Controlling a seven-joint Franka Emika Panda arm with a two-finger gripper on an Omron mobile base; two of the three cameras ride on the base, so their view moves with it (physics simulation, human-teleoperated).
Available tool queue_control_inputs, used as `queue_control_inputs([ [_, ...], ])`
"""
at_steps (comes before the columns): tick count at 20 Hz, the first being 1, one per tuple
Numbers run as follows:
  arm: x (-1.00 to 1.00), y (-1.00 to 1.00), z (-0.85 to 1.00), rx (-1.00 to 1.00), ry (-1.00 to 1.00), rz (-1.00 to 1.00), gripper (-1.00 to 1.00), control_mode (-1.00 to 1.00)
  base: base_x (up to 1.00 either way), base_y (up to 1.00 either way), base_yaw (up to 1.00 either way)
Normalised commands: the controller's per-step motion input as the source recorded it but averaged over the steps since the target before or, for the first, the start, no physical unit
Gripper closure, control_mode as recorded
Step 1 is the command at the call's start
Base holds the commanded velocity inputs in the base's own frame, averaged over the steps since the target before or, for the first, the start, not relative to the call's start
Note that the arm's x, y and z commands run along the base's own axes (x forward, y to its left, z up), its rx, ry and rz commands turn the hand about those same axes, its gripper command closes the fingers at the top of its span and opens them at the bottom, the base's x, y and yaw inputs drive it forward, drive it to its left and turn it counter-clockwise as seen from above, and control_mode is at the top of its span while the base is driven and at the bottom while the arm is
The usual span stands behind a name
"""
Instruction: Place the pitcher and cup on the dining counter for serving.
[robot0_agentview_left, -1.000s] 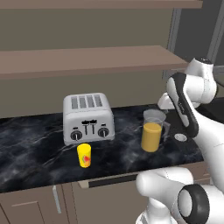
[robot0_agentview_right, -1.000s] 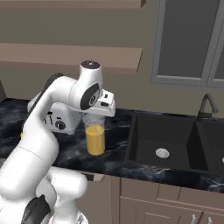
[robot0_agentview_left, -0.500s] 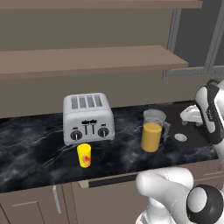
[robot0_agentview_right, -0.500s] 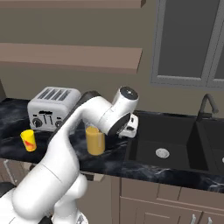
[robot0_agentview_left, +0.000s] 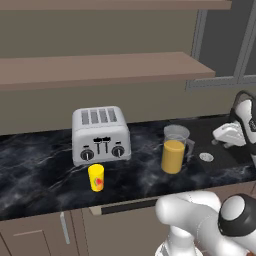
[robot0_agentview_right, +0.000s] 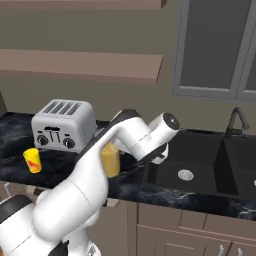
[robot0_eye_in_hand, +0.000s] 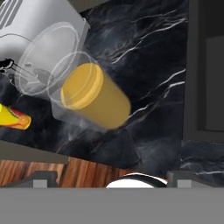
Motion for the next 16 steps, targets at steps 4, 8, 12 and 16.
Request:
queue_control_inputs([
  [4,0.19,0.17,-0.12,0.0,0.0,0.0,-1.0,-1.0,0.0,0.0,0.0],
  [8,0.24,0.18,-0.19,0.0,-0.01,0.01,-1.0,-1.0,0.0,0.0,0.0],
  [12,0.26,0.22,-0.21,0.0,-0.04,0.0,-1.0,-1.0,0.0,0.0,0.0],
  [16,0.31,0.29,-0.28,0.0,0.0,0.0,-1.0,-1.0,0.0,0.0,0.0],
])
